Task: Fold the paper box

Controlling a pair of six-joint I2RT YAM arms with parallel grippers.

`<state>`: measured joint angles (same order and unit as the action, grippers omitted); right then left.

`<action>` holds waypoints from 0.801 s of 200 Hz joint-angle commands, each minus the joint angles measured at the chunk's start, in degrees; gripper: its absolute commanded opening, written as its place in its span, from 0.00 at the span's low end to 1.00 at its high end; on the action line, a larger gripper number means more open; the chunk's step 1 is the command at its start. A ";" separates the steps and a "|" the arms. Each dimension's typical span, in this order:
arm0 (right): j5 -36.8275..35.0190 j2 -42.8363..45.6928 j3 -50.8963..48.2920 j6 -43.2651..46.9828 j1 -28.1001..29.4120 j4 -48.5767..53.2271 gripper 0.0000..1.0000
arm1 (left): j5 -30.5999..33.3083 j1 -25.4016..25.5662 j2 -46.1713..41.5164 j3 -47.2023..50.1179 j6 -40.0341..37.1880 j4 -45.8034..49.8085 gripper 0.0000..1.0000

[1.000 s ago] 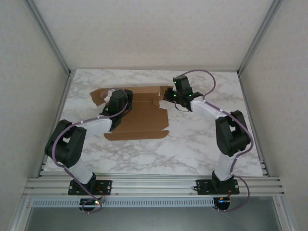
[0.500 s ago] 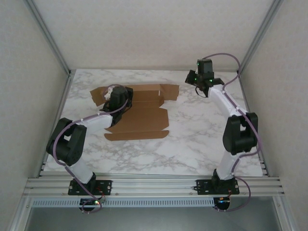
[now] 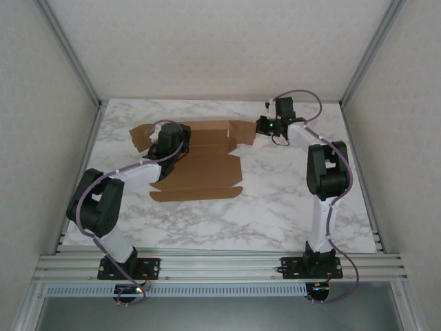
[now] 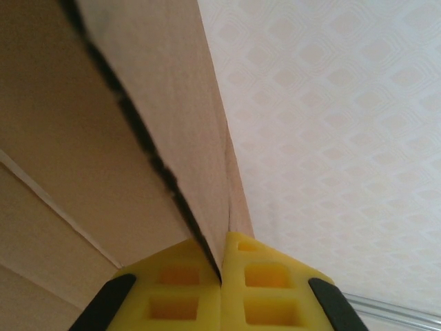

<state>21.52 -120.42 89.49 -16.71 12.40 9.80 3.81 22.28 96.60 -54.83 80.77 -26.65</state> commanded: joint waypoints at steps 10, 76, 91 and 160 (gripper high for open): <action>16.06 2.48 -4.81 3.79 0.45 -6.17 0.00 | -1.72 -0.31 0.79 -0.72 -1.53 3.89 0.00; 19.29 7.00 -10.65 11.61 3.64 -6.63 0.02 | -2.05 -0.31 0.53 -0.10 -1.10 3.28 0.00; 17.85 7.05 -10.17 14.00 4.90 -4.91 0.03 | -2.30 -0.33 0.58 -0.10 -0.97 3.02 0.00; 8.35 8.46 -11.64 19.77 8.73 -5.22 0.08 | -3.00 -0.31 0.44 0.16 -0.86 2.61 0.00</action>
<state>35.11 -114.74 79.20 -0.93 20.23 5.41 2.79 21.96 96.60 -54.83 80.82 -26.72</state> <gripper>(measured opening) 0.071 0.050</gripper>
